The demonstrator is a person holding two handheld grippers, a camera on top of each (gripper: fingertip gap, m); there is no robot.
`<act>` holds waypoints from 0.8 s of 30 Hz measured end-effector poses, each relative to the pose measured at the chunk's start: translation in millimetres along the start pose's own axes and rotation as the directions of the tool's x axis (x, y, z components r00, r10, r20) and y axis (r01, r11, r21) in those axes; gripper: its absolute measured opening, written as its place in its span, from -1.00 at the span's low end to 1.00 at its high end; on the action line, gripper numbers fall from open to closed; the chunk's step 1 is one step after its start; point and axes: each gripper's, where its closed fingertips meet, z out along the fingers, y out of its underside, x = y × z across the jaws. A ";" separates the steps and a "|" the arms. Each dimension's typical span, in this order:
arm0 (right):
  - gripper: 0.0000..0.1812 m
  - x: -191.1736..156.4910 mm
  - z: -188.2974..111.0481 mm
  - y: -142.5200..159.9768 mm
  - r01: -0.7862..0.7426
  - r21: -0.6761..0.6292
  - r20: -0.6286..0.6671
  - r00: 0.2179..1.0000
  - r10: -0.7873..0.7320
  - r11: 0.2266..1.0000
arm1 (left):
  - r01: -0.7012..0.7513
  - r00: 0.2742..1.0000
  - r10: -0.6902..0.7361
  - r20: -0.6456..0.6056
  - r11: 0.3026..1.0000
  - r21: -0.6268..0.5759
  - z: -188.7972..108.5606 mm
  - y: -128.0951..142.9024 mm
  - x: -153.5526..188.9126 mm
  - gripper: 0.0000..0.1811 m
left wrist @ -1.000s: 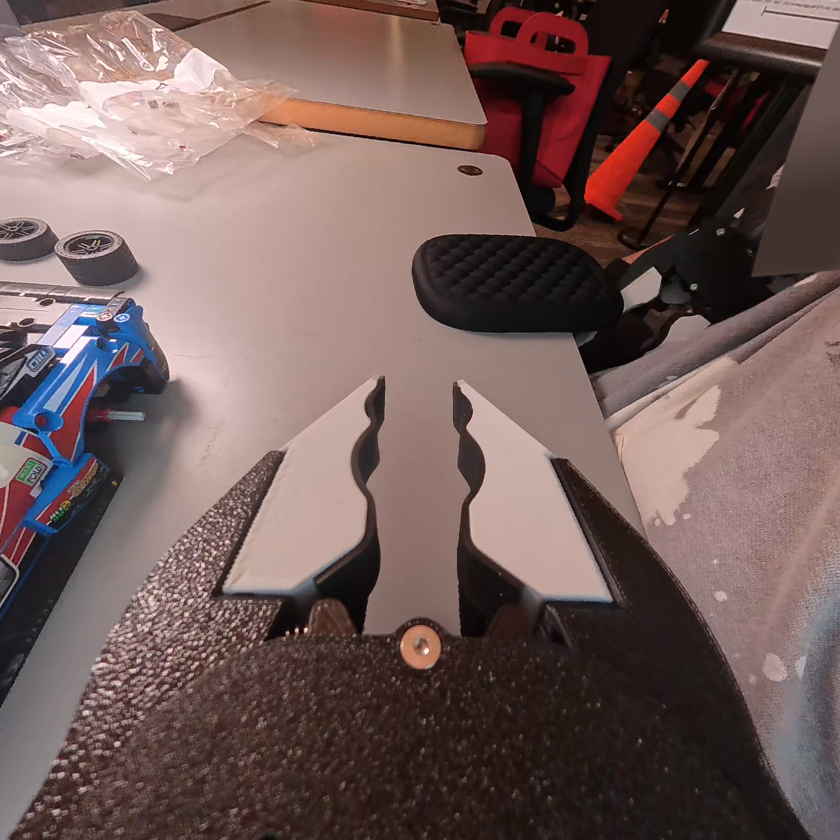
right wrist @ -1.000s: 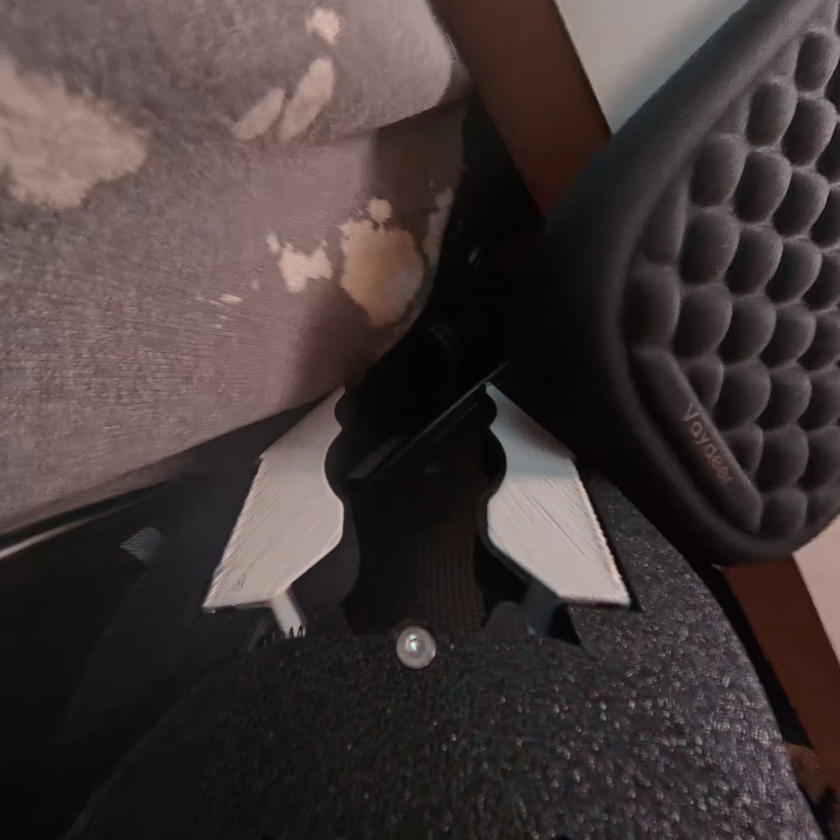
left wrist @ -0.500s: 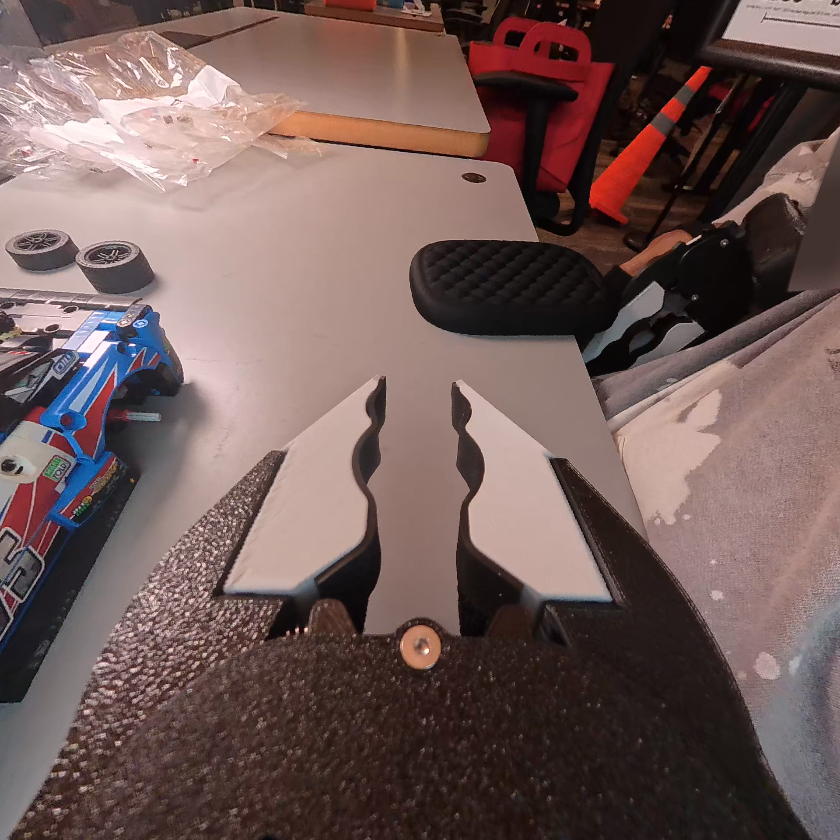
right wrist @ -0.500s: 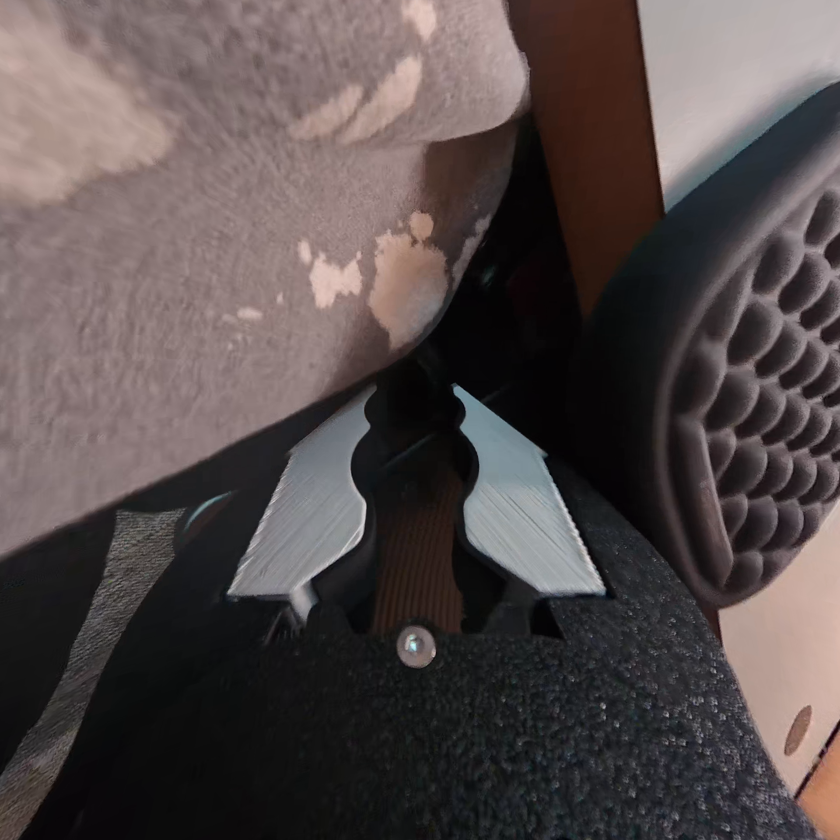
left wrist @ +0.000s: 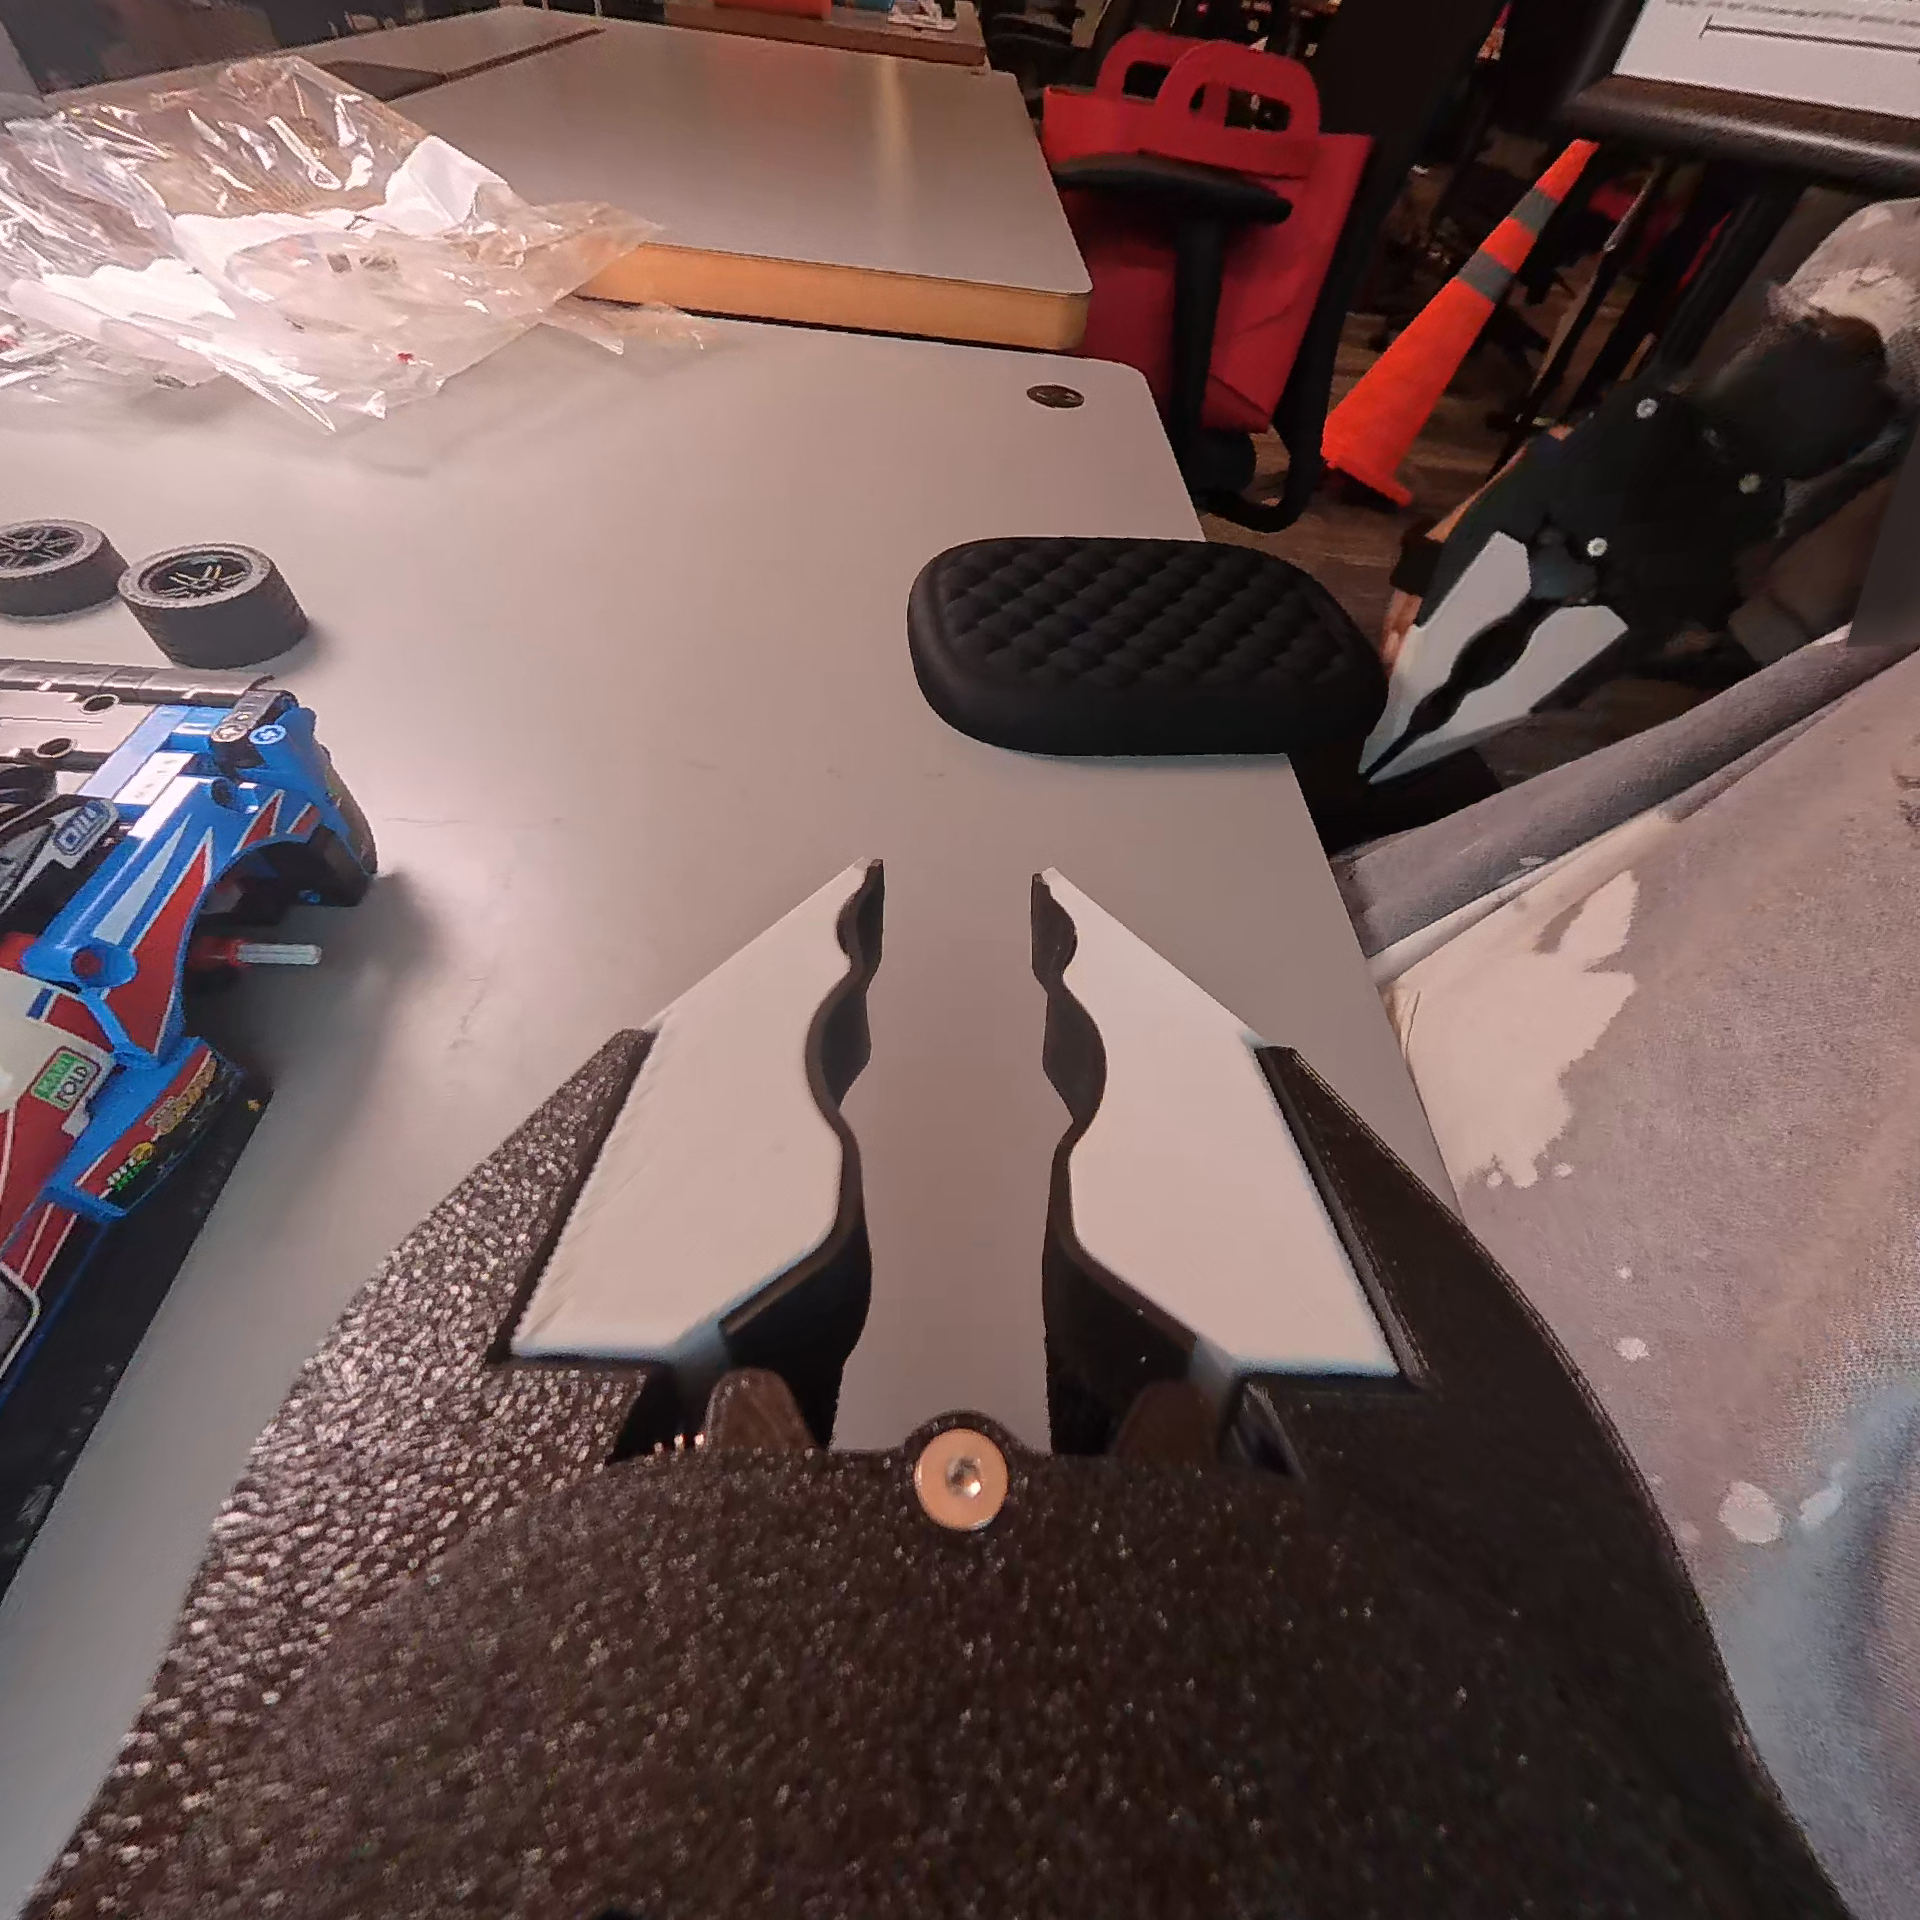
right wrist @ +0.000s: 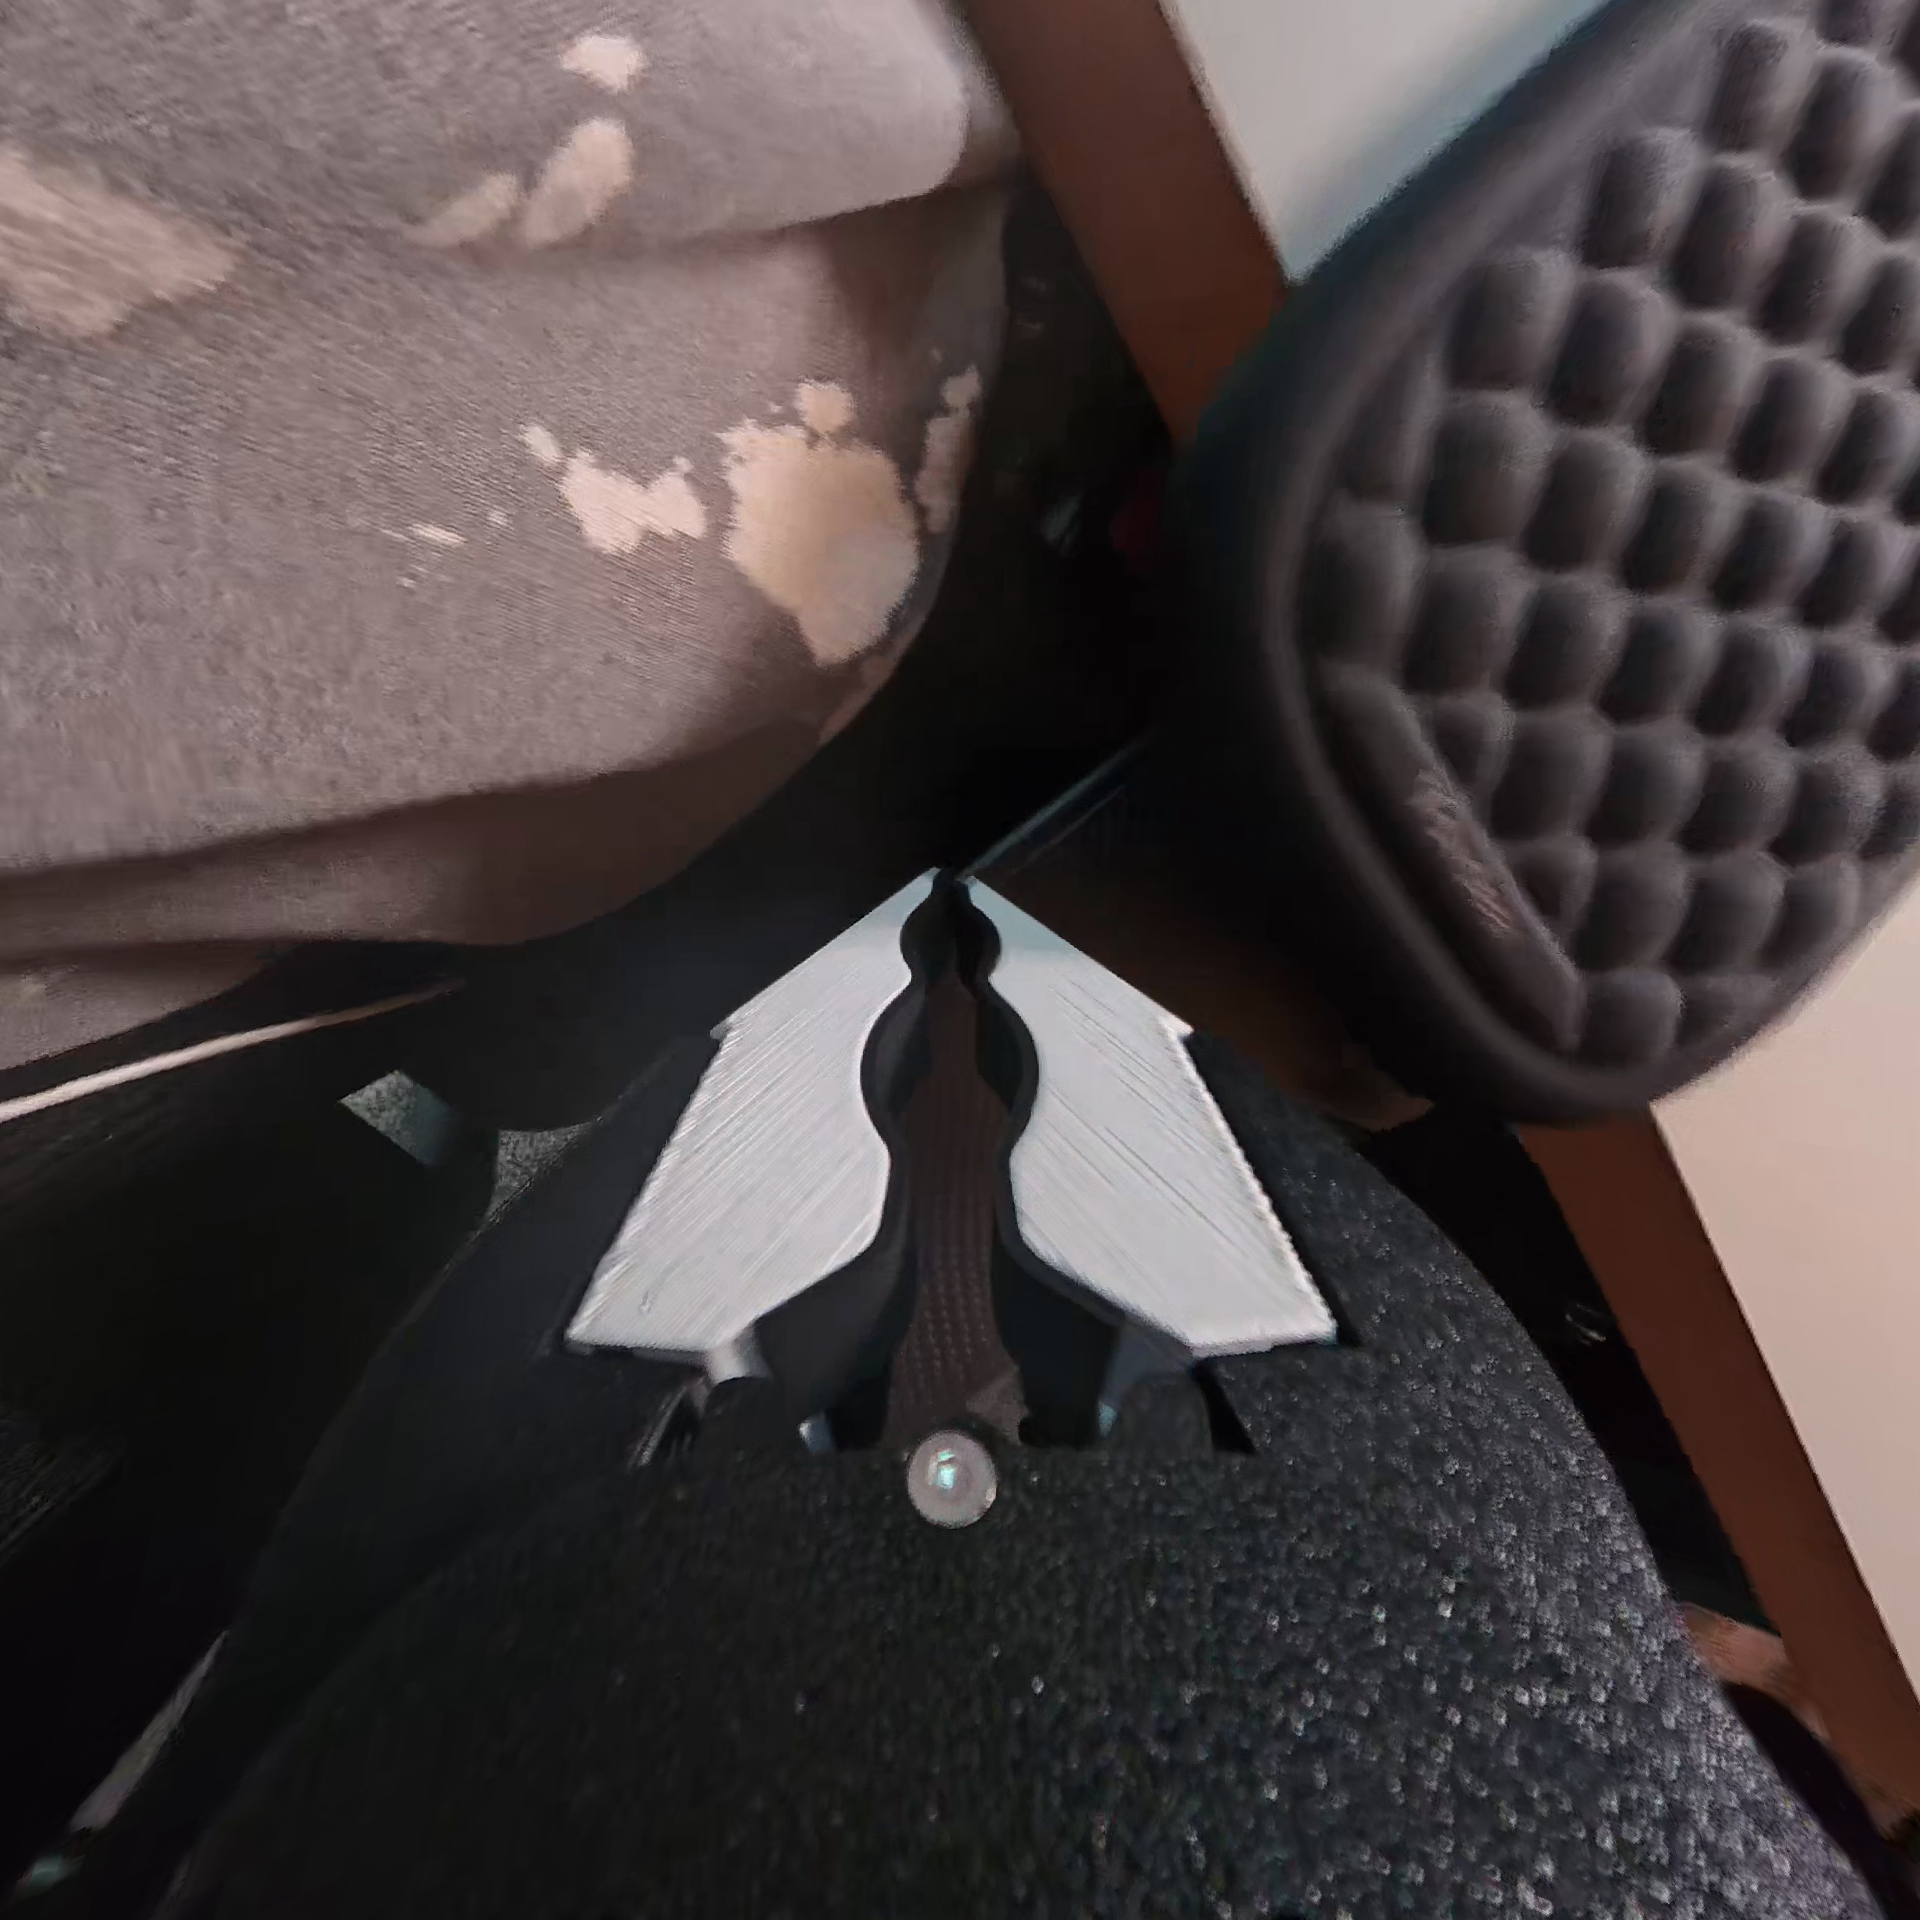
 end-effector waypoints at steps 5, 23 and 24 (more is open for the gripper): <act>-0.89 66.7 -31.6 19.7 -0.139 0.061 -0.113 0.983 0.146 0.988 | 0.027 1.000 -0.028 0.007 1.000 0.004 1.4 -0.8 -3.7 -0.71; -0.51 50.9 58.4 256.9 -0.824 0.494 -0.350 0.104 0.931 0.278 | 0.066 0.982 -0.047 0.184 0.993 -0.103 27.1 -7.4 -14.4 -0.71; -0.50 41.6 67.4 268.7 -0.820 0.516 -0.343 0.067 0.937 0.247 | 0.056 0.979 -0.032 0.202 0.992 -0.114 27.6 -9.4 -14.1 -0.71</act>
